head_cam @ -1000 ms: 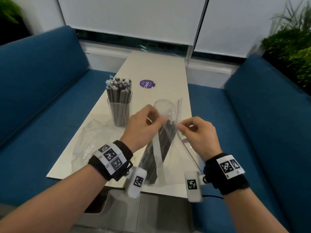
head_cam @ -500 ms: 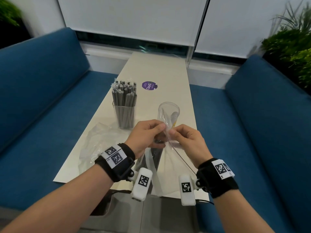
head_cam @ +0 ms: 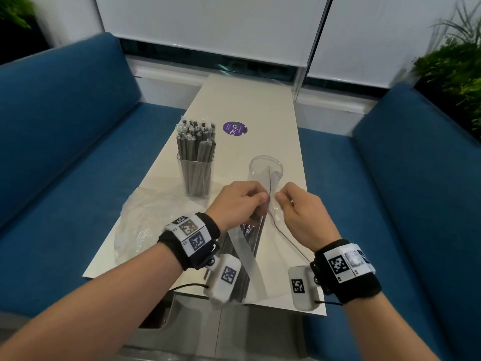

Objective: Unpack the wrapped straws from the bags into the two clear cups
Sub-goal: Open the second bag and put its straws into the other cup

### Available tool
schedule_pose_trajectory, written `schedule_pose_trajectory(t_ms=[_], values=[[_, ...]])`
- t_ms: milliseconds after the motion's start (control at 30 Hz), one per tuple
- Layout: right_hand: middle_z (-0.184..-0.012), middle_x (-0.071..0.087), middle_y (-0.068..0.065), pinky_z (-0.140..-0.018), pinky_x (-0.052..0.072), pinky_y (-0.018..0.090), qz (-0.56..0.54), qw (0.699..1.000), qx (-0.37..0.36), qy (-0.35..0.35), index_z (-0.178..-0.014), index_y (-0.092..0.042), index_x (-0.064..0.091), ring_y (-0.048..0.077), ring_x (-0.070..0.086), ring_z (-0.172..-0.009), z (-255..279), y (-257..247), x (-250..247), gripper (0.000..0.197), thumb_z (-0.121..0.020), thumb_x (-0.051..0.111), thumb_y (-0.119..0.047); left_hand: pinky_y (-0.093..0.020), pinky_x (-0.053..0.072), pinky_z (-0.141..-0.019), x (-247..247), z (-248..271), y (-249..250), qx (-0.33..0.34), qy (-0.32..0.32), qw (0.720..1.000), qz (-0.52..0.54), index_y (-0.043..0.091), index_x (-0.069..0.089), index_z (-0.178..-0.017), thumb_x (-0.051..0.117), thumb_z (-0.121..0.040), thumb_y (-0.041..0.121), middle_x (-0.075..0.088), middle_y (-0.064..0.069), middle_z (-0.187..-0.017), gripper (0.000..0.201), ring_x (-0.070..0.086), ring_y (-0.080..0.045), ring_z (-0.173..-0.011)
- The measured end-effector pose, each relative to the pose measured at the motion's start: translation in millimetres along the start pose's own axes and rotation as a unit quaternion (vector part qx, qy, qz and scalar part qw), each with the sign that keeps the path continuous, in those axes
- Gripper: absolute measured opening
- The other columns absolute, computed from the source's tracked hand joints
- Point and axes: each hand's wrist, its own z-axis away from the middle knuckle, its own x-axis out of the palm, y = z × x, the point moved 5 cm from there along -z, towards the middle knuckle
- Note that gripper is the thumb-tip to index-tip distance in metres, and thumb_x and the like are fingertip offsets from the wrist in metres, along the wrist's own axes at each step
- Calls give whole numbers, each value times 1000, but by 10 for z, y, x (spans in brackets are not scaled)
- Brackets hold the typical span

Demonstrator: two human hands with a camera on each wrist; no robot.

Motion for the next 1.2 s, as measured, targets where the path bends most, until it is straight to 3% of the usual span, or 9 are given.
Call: schedule_pose_trajectory(t_ms=[167,333,433,600,767,867,1000,1100,1200], values=[[-85,68,6,-75,56,47,-19,991,112,70,-91,-20,50,32,64,-79,-7,333,-299,28,-107,41,-41,-57,65,-73,-10,-104,61,-24,40,996,73,11,57,-82,47,-102,14,63,-14,-82,22,67,-20,-68],[-80,76,9,-67,64,46,-210,970,103,71,-92,-17,56,25,73,-64,20,224,-253,25,-108,48,-35,-46,65,-59,181,-3,187,-5,79,996,-44,14,53,-95,64,-91,56,60,-2,-85,44,61,-21,-68],[-93,76,8,-68,62,41,-284,954,85,48,-95,-18,58,24,75,-76,70,135,-243,24,-104,55,-41,-34,64,-56,312,33,173,-6,37,999,-21,7,58,-109,69,-94,35,70,-20,-102,34,73,-27,-77],[-83,72,-8,-73,59,38,-149,987,47,-22,-84,-31,64,13,71,-77,209,170,-155,20,-95,66,-47,-47,67,-70,259,83,138,9,13,997,78,6,61,-112,66,-94,4,65,-25,-111,18,71,-27,-81],[-79,77,-11,-83,60,43,-42,991,123,19,-86,-30,63,14,75,-80,204,555,-327,16,-100,56,-32,-41,65,-67,-2,111,85,-4,62,993,103,13,56,-115,60,-98,1,58,-13,-93,22,65,-22,-74],[-84,80,-4,-86,63,47,-161,972,164,51,-95,-23,68,14,78,-80,207,728,-410,9,-101,61,-24,-36,62,-66,-124,118,51,-30,71,990,114,14,49,-116,61,-97,1,58,-14,-94,25,61,-22,-75],[-98,81,3,-80,58,36,-354,924,144,8,-103,-14,71,19,76,-95,251,494,-355,19,-106,56,-25,-33,61,-68,-76,126,86,-6,63,996,60,11,66,-106,67,-97,19,60,-7,-98,12,58,-19,-84],[-88,76,11,-74,54,32,-449,881,146,18,-109,-14,70,17,73,-81,259,464,-327,22,-109,49,-17,-35,64,-67,-55,123,76,-43,47,982,176,5,69,-103,60,-102,14,64,-7,-91,12,61,-21,-80],[-92,67,13,-76,57,39,-342,925,148,74,-114,-27,67,13,62,-71,270,591,-301,28,-106,46,-10,-38,63,-72,-14,135,75,-87,18,953,290,8,63,-102,52,-105,4,71,-12,-92,12,69,-26,-81]])
